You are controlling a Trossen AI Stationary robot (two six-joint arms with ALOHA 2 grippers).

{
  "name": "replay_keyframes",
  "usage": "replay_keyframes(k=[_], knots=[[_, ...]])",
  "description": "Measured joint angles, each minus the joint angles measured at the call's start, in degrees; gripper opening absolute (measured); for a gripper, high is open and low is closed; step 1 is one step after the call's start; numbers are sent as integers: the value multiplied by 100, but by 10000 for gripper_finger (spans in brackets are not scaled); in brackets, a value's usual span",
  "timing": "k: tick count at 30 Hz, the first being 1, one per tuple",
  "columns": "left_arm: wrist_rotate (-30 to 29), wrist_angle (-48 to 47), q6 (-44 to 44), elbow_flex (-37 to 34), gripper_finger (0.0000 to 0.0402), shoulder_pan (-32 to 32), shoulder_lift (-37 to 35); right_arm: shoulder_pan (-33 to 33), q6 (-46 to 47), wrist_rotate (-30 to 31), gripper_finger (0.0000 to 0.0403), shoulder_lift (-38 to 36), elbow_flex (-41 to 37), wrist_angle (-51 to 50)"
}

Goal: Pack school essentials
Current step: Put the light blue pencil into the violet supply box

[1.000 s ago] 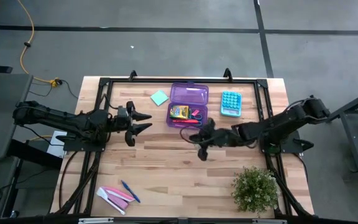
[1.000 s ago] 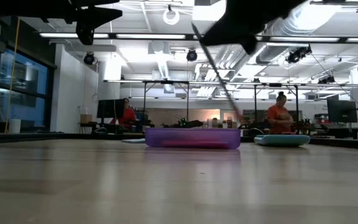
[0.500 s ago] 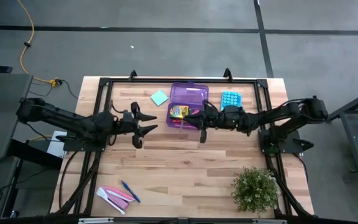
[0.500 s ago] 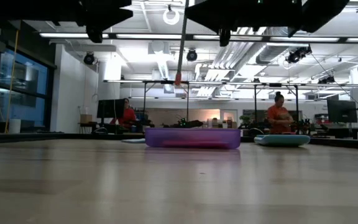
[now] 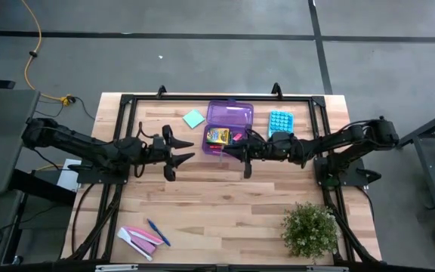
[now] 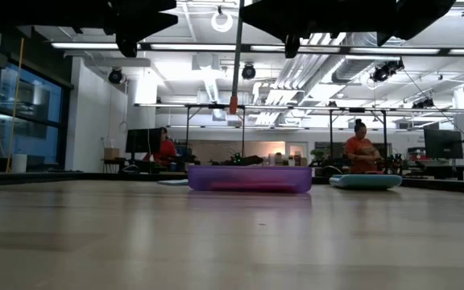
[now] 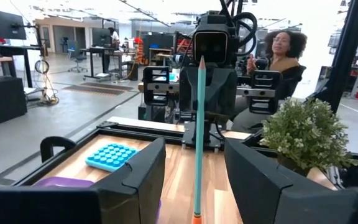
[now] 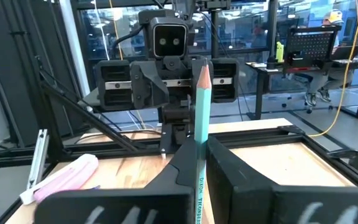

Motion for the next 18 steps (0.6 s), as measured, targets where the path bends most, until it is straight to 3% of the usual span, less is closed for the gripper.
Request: replay_keyframes(k=[7,10,14,18], knots=[[2,1,3,2,156,4,0,0,-132,38,0,1,0,-38],[1,1,6,1,156,4,0,4,-123,576,0,0,30,-255],[2,5,6,2,156,4,-2,-7,-438,1469,0,7,507,-1651],[0,20,6,2,156,4,-4,-14,-560,1892,0,137,1230,-3157]])
